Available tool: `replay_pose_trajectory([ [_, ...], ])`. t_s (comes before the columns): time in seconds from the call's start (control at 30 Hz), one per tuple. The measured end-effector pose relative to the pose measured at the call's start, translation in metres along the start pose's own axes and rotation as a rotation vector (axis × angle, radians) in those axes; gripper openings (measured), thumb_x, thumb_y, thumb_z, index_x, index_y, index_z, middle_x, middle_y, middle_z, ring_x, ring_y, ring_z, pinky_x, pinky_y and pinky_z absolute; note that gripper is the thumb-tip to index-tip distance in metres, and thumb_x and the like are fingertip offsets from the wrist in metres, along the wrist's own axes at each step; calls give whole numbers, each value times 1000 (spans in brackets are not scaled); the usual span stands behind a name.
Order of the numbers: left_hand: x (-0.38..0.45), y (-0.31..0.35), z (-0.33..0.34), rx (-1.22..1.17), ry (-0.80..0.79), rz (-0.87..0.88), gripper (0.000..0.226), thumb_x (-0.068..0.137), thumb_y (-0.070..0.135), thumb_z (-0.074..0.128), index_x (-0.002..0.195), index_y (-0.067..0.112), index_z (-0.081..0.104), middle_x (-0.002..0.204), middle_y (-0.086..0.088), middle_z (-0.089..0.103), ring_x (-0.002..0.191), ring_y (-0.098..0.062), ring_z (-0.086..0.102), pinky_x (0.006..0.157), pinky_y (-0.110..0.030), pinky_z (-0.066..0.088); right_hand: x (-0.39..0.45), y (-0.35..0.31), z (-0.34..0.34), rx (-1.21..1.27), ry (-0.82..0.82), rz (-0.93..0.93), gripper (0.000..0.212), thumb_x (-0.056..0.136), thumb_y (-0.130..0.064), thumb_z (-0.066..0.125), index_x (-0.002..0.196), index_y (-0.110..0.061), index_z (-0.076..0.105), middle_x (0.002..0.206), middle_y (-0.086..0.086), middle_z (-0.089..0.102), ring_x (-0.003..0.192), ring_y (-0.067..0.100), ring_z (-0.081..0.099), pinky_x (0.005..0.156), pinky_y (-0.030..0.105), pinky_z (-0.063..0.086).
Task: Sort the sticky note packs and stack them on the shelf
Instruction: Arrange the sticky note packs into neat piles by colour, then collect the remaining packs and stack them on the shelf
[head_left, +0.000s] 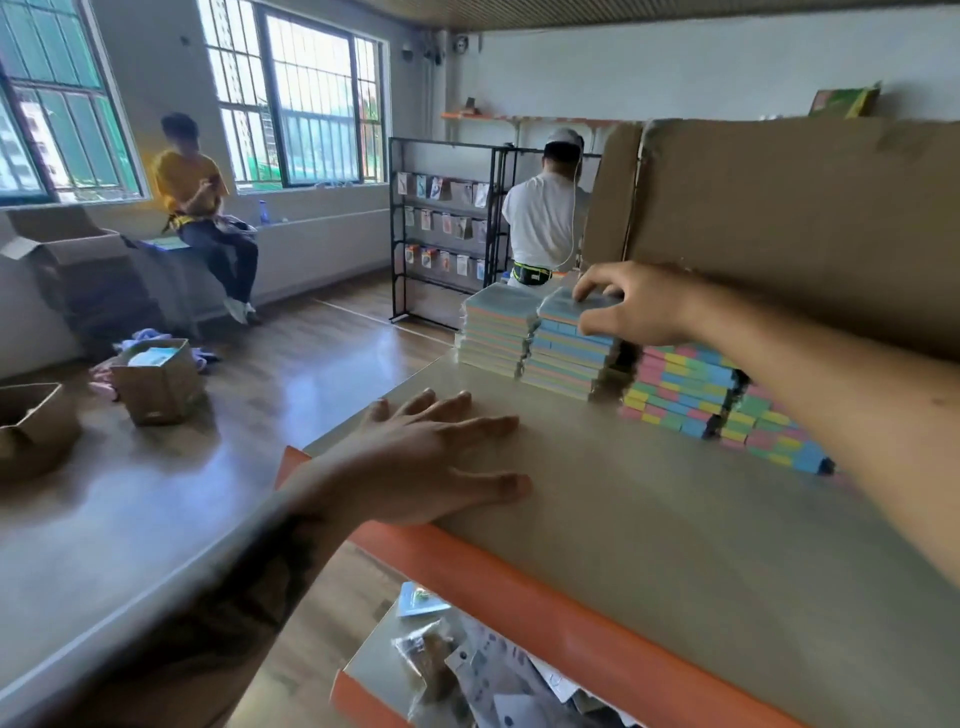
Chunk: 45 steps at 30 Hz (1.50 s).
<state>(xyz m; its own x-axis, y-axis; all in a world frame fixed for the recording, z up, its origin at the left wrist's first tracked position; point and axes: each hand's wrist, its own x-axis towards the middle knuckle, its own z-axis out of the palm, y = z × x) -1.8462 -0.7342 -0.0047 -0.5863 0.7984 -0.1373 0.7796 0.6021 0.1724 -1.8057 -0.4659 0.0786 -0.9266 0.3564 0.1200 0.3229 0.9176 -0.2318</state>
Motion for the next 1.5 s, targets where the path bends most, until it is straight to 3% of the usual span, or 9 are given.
replay_pose_trajectory([
  [0.27,10,-10,13,-3,65,-7,79,73,96,27,146,73,6,169,18,2,157,-14,-4,124,-51,1,-5,2,0,-7,47,1,35,83,-51,70,117,-44,62,145,-2,56,119,25,55,105,40,45],
  [0.47,3,-4,11,1,137,-29,82,70,97,31,147,68,21,168,18,16,155,-8,8,125,-51,7,-36,5,2,-136,145,-55,63,80,-63,66,139,-47,50,149,-4,46,139,27,37,116,47,31],
  [0.63,-10,29,14,-15,190,-23,84,68,99,23,146,68,25,167,17,18,156,-11,10,125,-55,3,-123,17,-3,-329,276,-172,72,81,-73,55,146,-43,46,158,-3,40,143,26,35,112,46,26],
  [0.8,-27,121,32,-31,183,89,81,74,94,18,148,64,23,167,17,18,155,-10,12,125,-54,4,-228,67,-7,-363,203,-116,73,86,-77,43,150,-41,42,161,0,37,147,25,30,119,48,24],
  [0.93,-42,223,56,-18,176,224,77,78,93,16,149,64,22,168,16,18,155,-10,14,125,-54,5,-331,137,-18,-358,144,53,81,82,-82,29,152,-44,38,163,-4,35,149,23,28,118,45,20],
  [1.17,-75,413,99,-17,202,415,86,71,98,9,148,63,26,166,17,24,153,-10,19,124,-51,10,-526,258,-47,-341,172,331,84,81,-85,18,152,-45,39,159,-7,39,146,22,33,116,47,27],
  [1.23,-87,466,116,-1,199,467,85,73,98,11,149,62,26,166,17,24,154,-10,18,124,-51,11,-581,288,-55,-337,176,416,75,89,-82,26,153,-45,38,160,-8,37,147,21,32,115,47,26],
  [1.37,-109,561,139,108,213,586,61,94,79,15,152,61,16,168,20,15,155,-12,14,124,-53,11,-681,339,-75,-362,199,555,64,98,-73,33,154,-42,37,159,-6,39,144,24,36,112,47,28],
  [1.5,-117,646,156,162,162,687,102,62,94,-14,152,60,19,167,19,17,155,-15,15,121,-58,11,-760,384,-89,-334,237,683,60,99,-70,34,152,-42,38,158,-5,41,143,26,38,112,49,30],
])
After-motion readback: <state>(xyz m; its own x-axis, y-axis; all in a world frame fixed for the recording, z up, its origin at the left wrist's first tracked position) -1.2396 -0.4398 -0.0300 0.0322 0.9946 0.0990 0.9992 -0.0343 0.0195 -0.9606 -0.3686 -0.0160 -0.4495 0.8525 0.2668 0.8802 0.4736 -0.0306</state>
